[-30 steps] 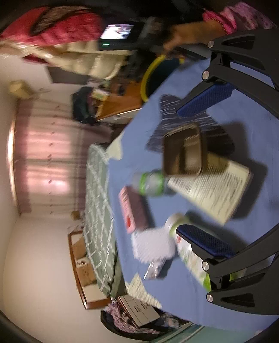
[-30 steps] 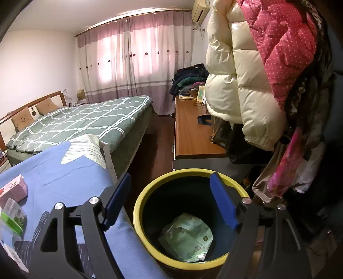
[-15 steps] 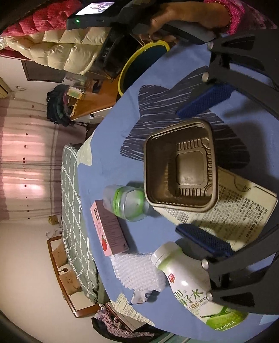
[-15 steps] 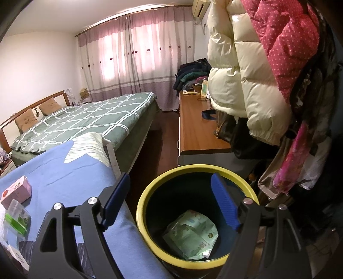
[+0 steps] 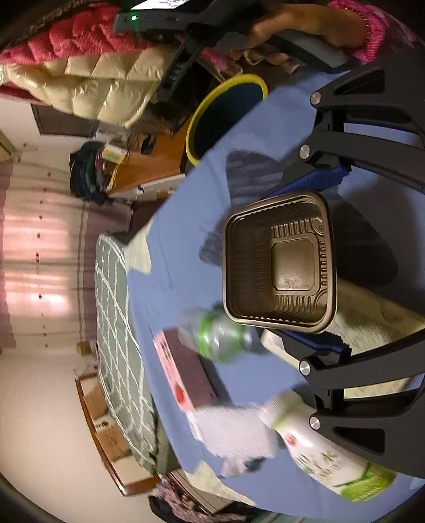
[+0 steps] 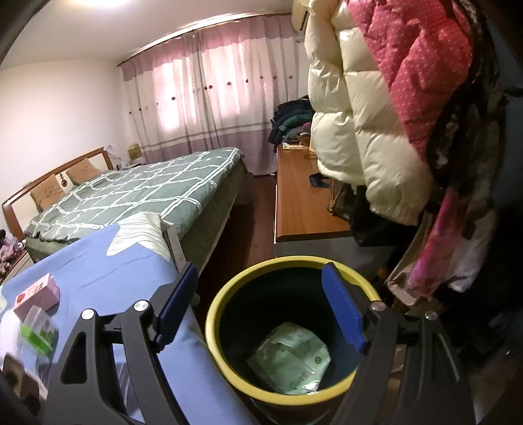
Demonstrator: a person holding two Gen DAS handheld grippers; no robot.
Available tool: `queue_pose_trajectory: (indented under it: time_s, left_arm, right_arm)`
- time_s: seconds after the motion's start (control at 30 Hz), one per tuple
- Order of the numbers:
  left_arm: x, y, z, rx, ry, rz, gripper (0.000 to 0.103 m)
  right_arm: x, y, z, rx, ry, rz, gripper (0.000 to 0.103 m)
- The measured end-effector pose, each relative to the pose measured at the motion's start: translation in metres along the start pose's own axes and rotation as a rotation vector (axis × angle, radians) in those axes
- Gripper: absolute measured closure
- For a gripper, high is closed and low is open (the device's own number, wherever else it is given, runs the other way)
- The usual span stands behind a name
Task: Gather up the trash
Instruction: 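Carry the brown tray over the yellow bin and open the left gripper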
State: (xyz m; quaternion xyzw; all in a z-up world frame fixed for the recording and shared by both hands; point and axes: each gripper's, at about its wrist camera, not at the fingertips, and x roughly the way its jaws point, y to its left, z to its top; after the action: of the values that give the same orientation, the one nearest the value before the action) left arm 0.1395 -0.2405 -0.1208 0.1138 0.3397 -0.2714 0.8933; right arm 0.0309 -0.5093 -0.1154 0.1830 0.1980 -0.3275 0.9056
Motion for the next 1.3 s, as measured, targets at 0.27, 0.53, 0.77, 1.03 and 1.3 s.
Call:
queue_pose_trajectory:
  time_s: [0.27, 0.53, 0.77, 1.03, 1.3]
  left_arm:
    - [0.023, -0.064, 0.052, 0.099, -0.018, -0.128, 0.035]
    - [0.08, -0.149, 0.1, 0.166, 0.029, -0.23, 0.035]
    - [0.139, -0.214, 0.113, 0.218, 0.096, -0.246, 0.033]
    - [0.148, -0.219, 0.123, 0.18, 0.066, -0.191, 0.007]
    - [0.032, -0.102, 0.118, 0.048, -0.15, -0.079, 0.005]
  right_arm:
    - [-0.035, -0.049, -0.004, -0.012, -0.027, -0.044, 0.029]
    - [-0.049, -0.101, -0.012, 0.034, -0.021, -0.087, 0.029]
    - [-0.051, -0.136, -0.017, 0.089, -0.013, -0.118, 0.029]
    - [-0.051, -0.146, -0.015, 0.119, -0.025, -0.126, 0.029]
    - [-0.041, -0.094, -0.014, 0.057, 0.007, 0.001, 0.028]
